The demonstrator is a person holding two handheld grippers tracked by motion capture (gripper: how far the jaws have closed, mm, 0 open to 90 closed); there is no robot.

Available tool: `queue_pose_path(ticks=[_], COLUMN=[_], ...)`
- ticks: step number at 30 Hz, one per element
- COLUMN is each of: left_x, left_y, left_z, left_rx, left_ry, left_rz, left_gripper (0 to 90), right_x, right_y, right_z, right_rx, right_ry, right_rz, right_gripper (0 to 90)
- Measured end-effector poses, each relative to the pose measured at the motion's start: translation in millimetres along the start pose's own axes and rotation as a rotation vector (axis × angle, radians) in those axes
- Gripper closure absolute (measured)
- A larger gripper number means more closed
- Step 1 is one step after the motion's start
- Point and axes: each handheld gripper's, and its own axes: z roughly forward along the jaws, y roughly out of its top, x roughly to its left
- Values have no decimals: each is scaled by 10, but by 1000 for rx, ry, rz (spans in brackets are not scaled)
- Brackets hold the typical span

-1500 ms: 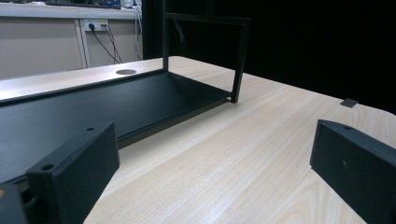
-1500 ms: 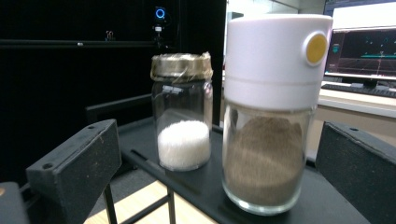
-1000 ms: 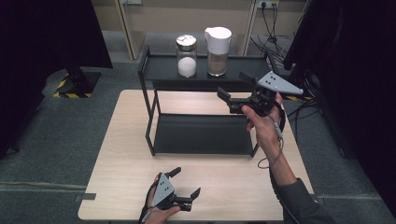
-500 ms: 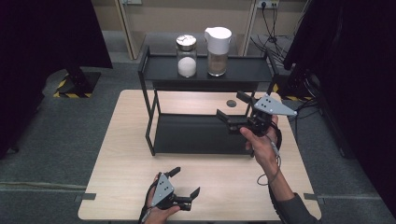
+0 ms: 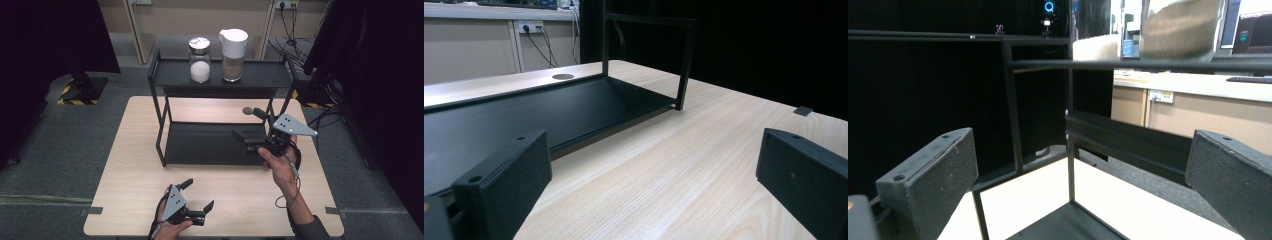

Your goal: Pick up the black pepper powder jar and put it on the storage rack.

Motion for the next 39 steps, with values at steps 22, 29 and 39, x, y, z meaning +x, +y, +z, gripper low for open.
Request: queue_pose_path(ticks=[22,29,39], left_x=[-2,0,4], left_y=[-6,-8,-7], left_z=[3,0,-8], left_rx=[-1,-3,-7], left_ry=[6,10,15], left_rz=[-2,-2,2], left_gripper=[7,7,7], right_x=[70,109,194], right_y=[-535,-662,-826], right_z=[-219,-265,-339], right_rx=[36,43,93], right_ry=[31,39,48], right_rz=[38,52,58], right_gripper=[7,7,7])
